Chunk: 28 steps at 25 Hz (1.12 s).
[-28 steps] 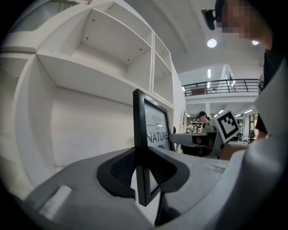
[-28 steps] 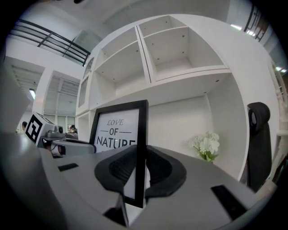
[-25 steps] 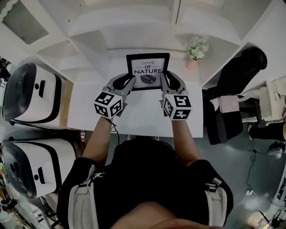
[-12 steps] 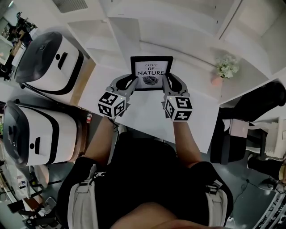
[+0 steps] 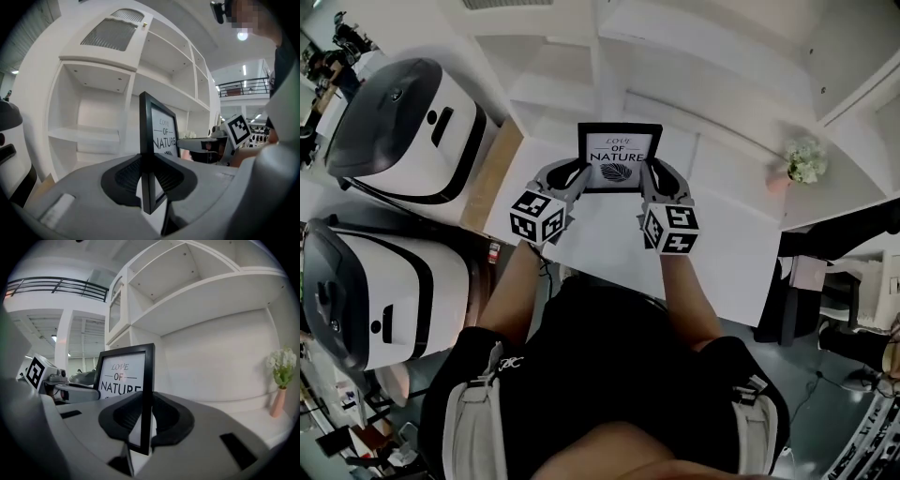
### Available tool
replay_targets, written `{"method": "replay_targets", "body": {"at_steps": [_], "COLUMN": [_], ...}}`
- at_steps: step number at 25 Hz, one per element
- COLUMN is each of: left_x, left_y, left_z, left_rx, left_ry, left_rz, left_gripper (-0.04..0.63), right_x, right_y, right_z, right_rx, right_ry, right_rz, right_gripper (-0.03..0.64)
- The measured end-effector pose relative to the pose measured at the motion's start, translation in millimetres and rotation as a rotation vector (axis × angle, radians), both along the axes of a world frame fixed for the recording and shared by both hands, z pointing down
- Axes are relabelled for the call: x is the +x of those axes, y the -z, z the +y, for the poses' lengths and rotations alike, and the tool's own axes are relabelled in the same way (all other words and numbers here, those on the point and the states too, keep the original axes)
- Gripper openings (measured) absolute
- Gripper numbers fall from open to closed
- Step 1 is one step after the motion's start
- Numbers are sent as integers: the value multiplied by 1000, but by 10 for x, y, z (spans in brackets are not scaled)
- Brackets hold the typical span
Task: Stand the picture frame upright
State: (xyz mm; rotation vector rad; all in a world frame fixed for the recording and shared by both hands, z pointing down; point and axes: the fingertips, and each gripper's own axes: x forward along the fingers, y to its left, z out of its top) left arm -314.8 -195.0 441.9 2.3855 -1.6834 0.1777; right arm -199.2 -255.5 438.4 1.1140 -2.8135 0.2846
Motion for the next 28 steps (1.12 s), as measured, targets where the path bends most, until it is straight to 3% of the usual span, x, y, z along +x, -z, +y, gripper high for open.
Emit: {"method": "replay_targets", "body": {"at_steps": [11,20,24,28], "left_x": [-840,-817,-828,-837], "left_y": [-813,-1420,-1535,-1632], "left_z": [-498,-834,-956,-1010], "left_rx": [-99,-170,-158,-173], "left_ry": [-194,-356,-362,-364], "left_rz": [22,-11,-54,-39], "left_gripper": [87,89,89,87], "right_x": [-740,-680,-691,-700], "right_y": [-705,-1312,-1471,-1558], "right_z": [-223,-302,-407,-492], "right_rx": [-50,-139,-150,-154], "right_ry": [-186,-372,-389,-389], "right_rz": [101,135,148,167], "right_gripper": [69,69,67,66]}}
